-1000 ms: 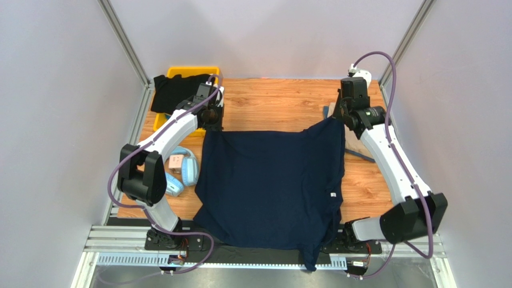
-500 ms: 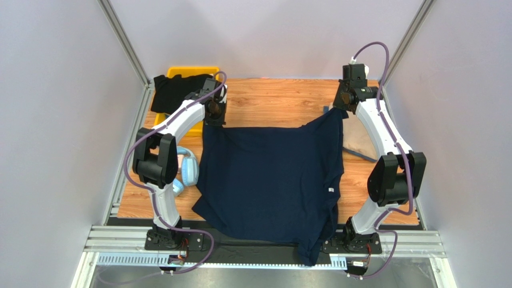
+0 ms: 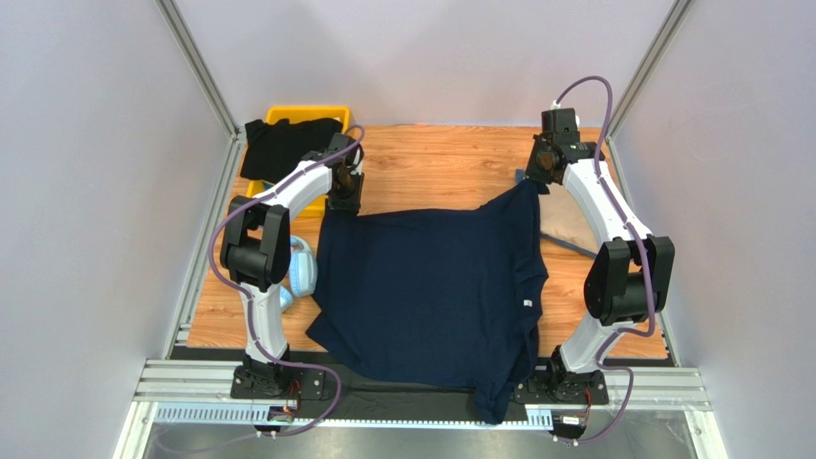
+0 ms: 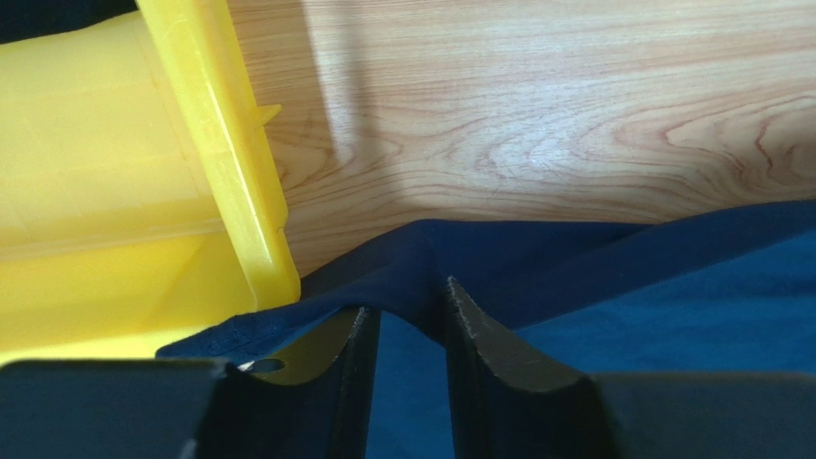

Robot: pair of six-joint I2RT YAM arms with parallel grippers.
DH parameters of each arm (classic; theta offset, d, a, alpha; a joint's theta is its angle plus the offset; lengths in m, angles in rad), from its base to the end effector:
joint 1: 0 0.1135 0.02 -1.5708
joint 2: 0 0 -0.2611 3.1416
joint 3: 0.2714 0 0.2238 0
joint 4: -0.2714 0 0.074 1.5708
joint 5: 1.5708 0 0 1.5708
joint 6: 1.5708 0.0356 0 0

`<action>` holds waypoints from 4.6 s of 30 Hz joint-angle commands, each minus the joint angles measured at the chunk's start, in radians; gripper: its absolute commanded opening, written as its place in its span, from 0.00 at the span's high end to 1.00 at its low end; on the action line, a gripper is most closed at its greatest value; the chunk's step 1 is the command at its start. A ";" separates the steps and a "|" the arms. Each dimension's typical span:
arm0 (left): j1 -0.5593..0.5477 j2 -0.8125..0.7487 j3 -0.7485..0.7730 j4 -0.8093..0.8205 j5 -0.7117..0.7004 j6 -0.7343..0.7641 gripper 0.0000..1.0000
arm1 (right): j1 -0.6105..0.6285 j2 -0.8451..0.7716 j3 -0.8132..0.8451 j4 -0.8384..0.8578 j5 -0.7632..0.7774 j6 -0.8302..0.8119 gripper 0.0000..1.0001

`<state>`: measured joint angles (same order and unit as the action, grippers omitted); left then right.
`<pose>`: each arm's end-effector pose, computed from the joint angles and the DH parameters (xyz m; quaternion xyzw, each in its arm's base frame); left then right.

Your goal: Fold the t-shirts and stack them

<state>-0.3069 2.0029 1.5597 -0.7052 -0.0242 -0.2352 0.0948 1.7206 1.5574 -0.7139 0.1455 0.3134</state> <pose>0.3766 -0.1184 0.2124 0.0325 0.9772 -0.0447 0.2051 0.3502 0.0281 0.3119 0.1269 0.9297 0.0018 0.3459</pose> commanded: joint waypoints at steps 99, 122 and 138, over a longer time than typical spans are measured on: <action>0.198 0.125 0.138 0.116 0.092 -0.197 0.62 | 0.002 -0.349 -0.454 0.172 -0.147 0.142 0.48; 0.196 -0.016 0.020 0.139 0.116 -0.188 0.61 | -0.001 -0.202 -0.347 0.199 -0.069 0.162 0.22; 0.190 0.028 0.034 0.108 0.119 -0.165 0.53 | -0.003 -0.010 -0.112 0.108 -0.037 0.151 0.23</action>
<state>-0.1162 2.0258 1.5635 -0.5941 0.0814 -0.4137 0.0948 1.6752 1.3876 -0.5797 0.0887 0.4633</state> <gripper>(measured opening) 0.470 0.767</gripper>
